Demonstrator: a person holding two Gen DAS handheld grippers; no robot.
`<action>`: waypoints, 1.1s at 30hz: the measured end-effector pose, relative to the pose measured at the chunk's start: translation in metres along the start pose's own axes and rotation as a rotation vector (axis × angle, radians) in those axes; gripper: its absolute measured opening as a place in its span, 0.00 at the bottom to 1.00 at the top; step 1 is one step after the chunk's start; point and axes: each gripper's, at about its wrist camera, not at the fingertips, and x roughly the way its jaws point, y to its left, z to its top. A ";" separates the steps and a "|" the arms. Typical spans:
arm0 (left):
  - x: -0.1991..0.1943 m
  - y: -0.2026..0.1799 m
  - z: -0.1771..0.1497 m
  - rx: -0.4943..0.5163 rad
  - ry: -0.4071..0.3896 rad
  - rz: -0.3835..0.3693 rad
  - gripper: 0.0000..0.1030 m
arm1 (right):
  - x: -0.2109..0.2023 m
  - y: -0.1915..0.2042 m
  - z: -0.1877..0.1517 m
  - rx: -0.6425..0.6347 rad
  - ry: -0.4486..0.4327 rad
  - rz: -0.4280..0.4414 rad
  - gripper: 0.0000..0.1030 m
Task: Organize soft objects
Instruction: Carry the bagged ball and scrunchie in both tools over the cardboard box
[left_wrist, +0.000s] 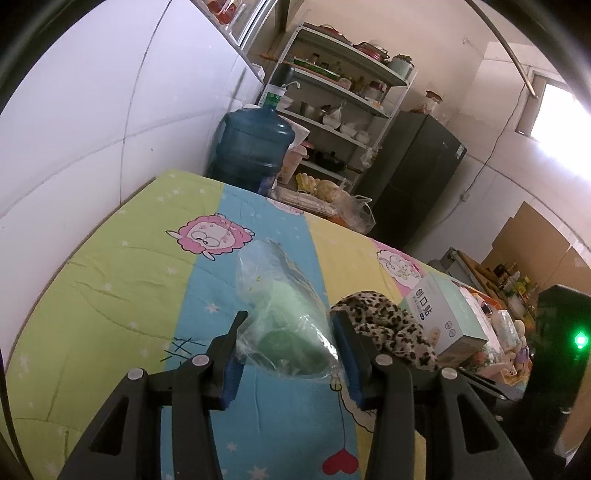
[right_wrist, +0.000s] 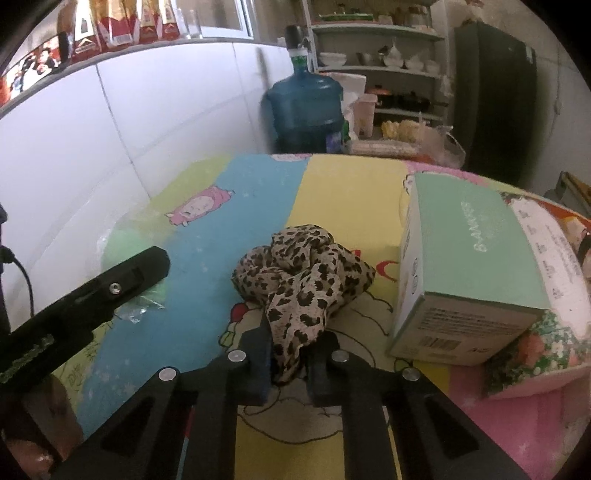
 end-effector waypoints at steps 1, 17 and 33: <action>0.000 -0.001 0.000 0.001 -0.001 0.001 0.44 | -0.003 0.000 0.000 -0.001 -0.008 0.003 0.12; -0.021 -0.023 -0.007 0.073 -0.047 0.086 0.44 | -0.061 -0.002 -0.009 -0.028 -0.095 0.026 0.12; -0.042 -0.050 -0.018 0.108 -0.046 0.088 0.44 | -0.104 -0.018 -0.026 -0.014 -0.151 0.059 0.12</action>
